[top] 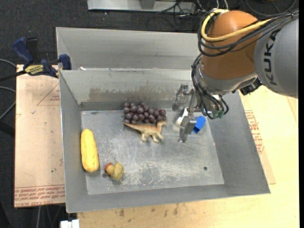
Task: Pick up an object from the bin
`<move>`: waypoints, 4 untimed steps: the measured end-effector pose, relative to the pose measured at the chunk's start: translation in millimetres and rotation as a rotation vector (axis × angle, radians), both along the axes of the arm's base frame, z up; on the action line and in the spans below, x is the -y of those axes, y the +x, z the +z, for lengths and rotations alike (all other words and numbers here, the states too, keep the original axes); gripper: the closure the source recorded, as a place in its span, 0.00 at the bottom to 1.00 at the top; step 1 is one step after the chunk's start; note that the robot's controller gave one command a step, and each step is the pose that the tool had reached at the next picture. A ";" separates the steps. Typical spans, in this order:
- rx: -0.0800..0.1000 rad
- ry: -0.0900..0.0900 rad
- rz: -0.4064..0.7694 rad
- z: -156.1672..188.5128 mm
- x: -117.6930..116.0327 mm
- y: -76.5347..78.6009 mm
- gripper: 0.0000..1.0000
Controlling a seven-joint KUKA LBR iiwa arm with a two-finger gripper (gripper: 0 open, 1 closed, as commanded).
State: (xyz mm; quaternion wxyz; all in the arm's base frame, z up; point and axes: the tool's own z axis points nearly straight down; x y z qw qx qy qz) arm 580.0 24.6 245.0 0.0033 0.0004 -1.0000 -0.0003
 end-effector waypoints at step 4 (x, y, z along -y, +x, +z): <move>0.009 0.001 0.038 -171.9 -23.6 23.8 1.00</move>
Offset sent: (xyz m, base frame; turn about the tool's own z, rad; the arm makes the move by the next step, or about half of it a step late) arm 0.0522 0.0028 -0.0657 0.0853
